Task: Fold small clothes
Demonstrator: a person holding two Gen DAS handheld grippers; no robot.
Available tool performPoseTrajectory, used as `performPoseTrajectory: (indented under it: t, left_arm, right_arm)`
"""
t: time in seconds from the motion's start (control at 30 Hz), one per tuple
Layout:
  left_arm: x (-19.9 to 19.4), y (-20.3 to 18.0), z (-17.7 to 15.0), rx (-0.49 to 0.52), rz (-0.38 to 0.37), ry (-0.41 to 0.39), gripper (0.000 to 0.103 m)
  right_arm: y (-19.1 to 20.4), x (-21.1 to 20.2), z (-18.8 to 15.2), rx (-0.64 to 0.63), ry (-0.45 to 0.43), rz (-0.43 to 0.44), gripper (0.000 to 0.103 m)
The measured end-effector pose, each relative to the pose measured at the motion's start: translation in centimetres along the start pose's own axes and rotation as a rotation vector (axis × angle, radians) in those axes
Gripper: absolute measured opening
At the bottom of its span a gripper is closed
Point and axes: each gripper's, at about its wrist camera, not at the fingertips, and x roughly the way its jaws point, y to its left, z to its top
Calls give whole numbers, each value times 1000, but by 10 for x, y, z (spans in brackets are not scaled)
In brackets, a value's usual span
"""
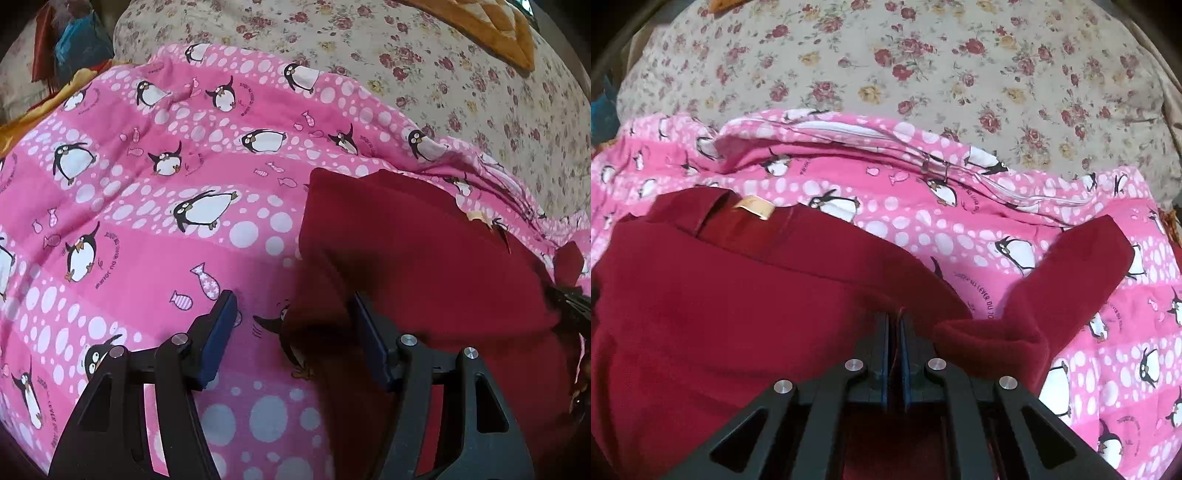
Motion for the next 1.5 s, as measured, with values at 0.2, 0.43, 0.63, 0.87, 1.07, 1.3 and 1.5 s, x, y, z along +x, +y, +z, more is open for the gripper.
performPoseTrajectory:
  t: [0.2,0.43,0.63,0.87,1.07,1.3,1.5]
  left_arm:
    - [-5,3,-2,-24,-8,-13,64]
    - [-22,-15,-12,45,26,-63,64]
    - [-38,-32,-16,100,35,-121,64]
    - [-41,-41,-14,123,10,-137,64]
    - [-15,-42,-9,121,-12,-54,69]
    - [-3,-42,-10,100,-24,-20,69]
    - [-2,-40,-9,86,-42,-17,69]
  right_arm:
    - [-7,-27,-6,75,6,95,25]
    - [6,-64,-22,77,-65,183,47]
    - [6,-33,-32,121,-17,156,48]
    - [-7,-54,-46,152,-6,207,48]
    - [-41,-82,-69,212,-41,277,49]
    - [-112,-85,-77,342,-38,157,50]
    - [-143,-58,-56,443,-61,149,50]
